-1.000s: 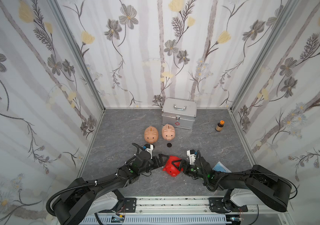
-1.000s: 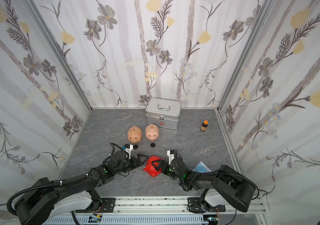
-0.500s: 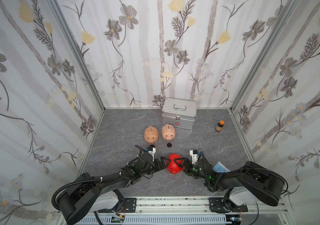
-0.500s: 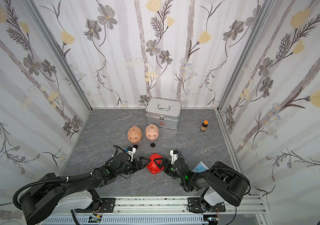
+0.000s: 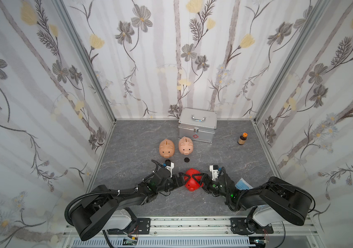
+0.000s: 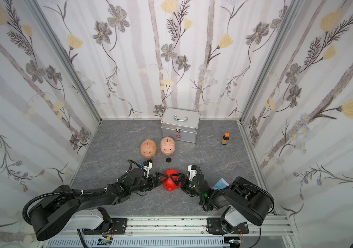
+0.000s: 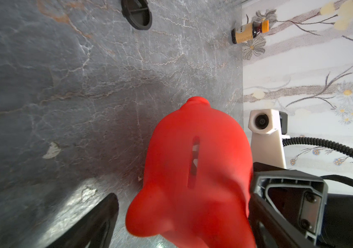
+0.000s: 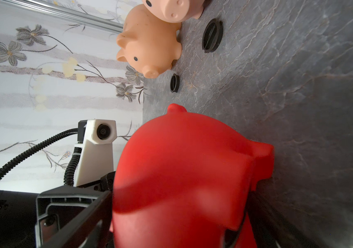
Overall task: Open piggy banks
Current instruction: Adjust the piggy bank at the center of the board.
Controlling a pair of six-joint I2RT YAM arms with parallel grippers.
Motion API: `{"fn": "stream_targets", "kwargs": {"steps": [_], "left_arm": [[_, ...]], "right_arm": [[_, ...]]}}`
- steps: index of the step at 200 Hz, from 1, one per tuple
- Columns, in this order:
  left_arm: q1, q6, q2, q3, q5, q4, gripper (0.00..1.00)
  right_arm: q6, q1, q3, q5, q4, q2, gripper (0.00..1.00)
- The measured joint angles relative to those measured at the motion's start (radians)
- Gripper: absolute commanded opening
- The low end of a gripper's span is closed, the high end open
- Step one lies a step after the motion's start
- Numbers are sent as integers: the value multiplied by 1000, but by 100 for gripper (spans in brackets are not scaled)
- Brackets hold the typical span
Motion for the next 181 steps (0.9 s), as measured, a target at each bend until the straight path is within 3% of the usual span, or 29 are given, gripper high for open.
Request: {"fn": "stream_targets", "kwargs": {"steps": [71,140,181], "left_arm": [[-7,-7,52,4,13,72,88],[-8,-15,41,4,2,64,77],[-12,6,-1,12,-5,0,77]], "right_arm": [[6,-2,0,6,2,0,94],[7,-3,2,12,3,0,95],[-27,0,5,21,-108,-105,100]]}}
